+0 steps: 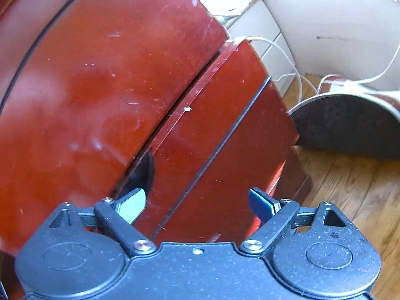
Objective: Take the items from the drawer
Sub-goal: 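Bring the right tool fingers to the drawer handle slot, then pull the drawer open by its front edge with the right tool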
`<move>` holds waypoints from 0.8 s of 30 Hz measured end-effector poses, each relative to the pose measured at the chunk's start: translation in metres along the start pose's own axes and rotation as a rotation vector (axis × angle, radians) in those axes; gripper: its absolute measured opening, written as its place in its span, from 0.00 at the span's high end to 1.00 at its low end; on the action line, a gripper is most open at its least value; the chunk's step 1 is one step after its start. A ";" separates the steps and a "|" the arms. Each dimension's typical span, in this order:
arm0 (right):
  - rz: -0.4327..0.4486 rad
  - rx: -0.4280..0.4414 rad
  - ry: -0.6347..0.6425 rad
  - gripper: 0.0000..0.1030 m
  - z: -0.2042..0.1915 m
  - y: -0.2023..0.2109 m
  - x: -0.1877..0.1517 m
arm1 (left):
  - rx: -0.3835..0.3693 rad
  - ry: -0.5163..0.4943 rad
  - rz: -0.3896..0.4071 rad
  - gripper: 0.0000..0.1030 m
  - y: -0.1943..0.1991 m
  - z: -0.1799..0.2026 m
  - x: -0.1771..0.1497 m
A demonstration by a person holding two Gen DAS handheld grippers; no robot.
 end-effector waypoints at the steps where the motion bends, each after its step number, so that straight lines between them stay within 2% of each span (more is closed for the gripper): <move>1: -0.037 -0.100 0.047 0.31 0.007 -0.002 -0.005 | 0.019 -0.024 -0.009 0.00 0.001 0.000 -0.002; 2: -0.066 -0.154 0.062 0.37 0.015 -0.001 -0.010 | 0.015 -0.045 -0.011 0.00 0.005 0.001 -0.004; 4: -0.063 0.075 -0.160 0.36 0.040 0.011 -0.019 | -0.019 -0.080 0.013 0.00 0.025 0.007 -0.007; 6: -0.011 0.239 -0.367 0.33 0.055 0.028 -0.020 | -0.028 -0.110 0.077 0.00 0.045 0.006 -0.008; 7: 0.021 0.294 -0.414 0.32 0.055 0.035 -0.016 | -0.019 -0.117 0.117 0.00 0.053 0.004 -0.009; 10: 0.050 0.358 -0.384 0.28 0.036 0.048 0.005 | -0.021 -0.084 0.228 0.00 0.067 -0.002 0.002; 13: 0.090 0.316 -0.261 0.24 0.013 0.054 0.034 | -0.063 -0.099 0.319 0.00 0.076 -0.002 0.011; 17: 0.094 0.206 -0.210 0.20 -0.001 0.051 0.058 | -0.030 -0.130 0.257 0.00 0.053 0.003 0.016; 19: 0.086 0.073 -0.182 0.16 0.000 0.049 0.064 | -0.048 -0.131 0.240 0.00 0.044 0.009 0.015; 21: 0.065 0.013 -0.166 0.15 0.004 0.045 0.065 | -0.071 -0.170 0.253 0.00 0.040 0.020 0.016; 24: 0.047 0.031 -0.178 0.10 0.016 0.041 0.063 | -0.063 -0.253 0.280 0.00 0.037 0.037 0.014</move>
Point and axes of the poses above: each gripper's, at about its wrist camera, not at the fingertips, and y roughly against the way its jaws point, z to its right, x to its top, the point moved 4 cm from there along -y, roughly the way its jaws point, and after that the axes turned 2 degrees about -x, right-handed, at the moved point
